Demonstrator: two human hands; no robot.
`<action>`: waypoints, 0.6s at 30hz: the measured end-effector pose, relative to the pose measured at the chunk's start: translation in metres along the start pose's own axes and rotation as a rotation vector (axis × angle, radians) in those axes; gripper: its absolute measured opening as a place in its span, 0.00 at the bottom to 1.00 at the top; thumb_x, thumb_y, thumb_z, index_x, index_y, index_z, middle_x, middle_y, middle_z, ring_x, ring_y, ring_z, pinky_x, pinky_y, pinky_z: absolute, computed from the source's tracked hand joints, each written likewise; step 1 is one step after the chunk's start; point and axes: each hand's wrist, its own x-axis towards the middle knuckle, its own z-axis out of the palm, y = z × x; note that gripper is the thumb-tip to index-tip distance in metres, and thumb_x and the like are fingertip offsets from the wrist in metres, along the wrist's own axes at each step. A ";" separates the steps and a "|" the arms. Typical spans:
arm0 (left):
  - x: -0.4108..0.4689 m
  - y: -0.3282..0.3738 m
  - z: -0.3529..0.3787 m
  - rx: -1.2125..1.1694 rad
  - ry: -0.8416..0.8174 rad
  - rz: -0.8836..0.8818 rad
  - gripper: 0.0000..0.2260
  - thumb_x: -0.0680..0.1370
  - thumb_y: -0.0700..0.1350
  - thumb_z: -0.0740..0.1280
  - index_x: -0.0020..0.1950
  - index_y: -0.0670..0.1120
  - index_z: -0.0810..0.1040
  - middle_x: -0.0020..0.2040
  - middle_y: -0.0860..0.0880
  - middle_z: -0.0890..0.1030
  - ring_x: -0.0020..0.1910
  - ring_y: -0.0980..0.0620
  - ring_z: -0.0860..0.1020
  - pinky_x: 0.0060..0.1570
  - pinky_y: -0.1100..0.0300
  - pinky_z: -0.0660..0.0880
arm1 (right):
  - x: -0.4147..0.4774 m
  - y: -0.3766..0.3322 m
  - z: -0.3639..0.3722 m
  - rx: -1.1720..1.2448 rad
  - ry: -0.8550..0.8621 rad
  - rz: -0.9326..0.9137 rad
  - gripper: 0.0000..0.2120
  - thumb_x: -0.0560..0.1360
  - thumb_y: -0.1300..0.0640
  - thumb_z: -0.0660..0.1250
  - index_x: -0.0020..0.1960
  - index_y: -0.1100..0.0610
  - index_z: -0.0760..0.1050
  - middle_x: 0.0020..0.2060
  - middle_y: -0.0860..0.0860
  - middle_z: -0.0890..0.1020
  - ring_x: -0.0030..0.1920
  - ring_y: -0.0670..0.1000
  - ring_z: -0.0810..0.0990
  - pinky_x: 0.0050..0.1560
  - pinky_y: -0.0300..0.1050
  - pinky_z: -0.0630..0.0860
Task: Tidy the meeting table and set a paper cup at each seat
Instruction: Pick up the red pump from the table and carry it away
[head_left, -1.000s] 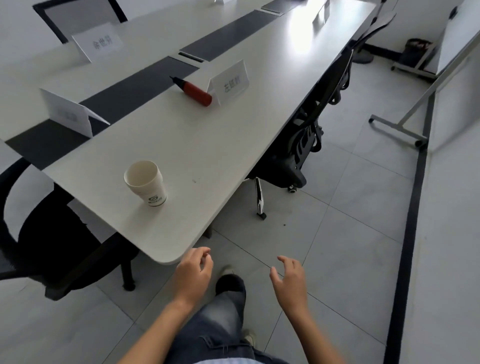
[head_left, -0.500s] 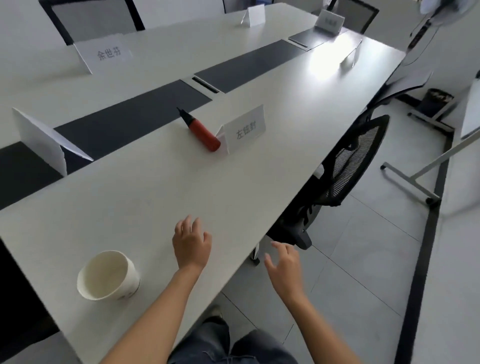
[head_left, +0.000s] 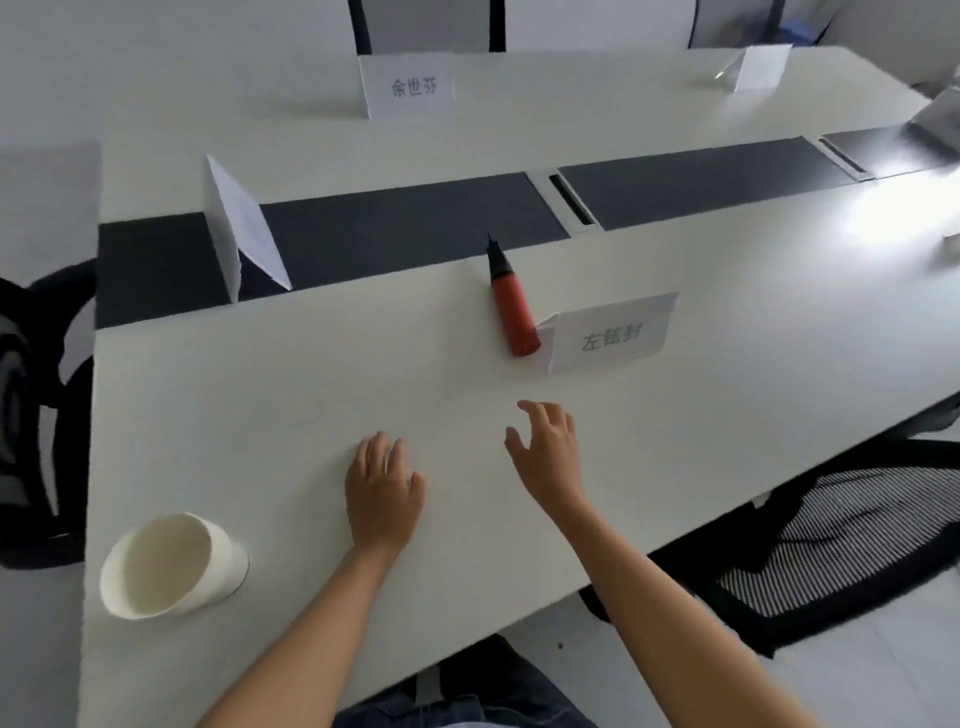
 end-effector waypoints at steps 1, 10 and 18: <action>0.001 0.000 0.002 0.006 0.025 -0.004 0.20 0.66 0.48 0.56 0.50 0.40 0.78 0.50 0.37 0.83 0.49 0.38 0.81 0.45 0.50 0.79 | 0.019 -0.002 -0.003 -0.010 -0.017 -0.033 0.19 0.74 0.58 0.63 0.64 0.60 0.68 0.61 0.59 0.73 0.63 0.59 0.67 0.62 0.49 0.66; 0.001 -0.008 0.006 0.007 0.125 -0.049 0.21 0.67 0.53 0.57 0.58 0.49 0.69 0.57 0.43 0.81 0.60 0.48 0.67 0.48 0.53 0.79 | 0.148 -0.032 -0.001 -0.190 -0.156 -0.215 0.21 0.75 0.60 0.60 0.66 0.60 0.62 0.65 0.63 0.65 0.65 0.64 0.64 0.63 0.60 0.69; 0.003 -0.022 0.000 0.006 0.090 -0.030 0.20 0.67 0.55 0.60 0.58 0.54 0.71 0.57 0.47 0.82 0.58 0.51 0.69 0.53 0.59 0.64 | 0.213 -0.035 0.019 -0.305 -0.240 -0.032 0.20 0.72 0.64 0.60 0.63 0.63 0.60 0.63 0.68 0.63 0.58 0.67 0.67 0.60 0.57 0.67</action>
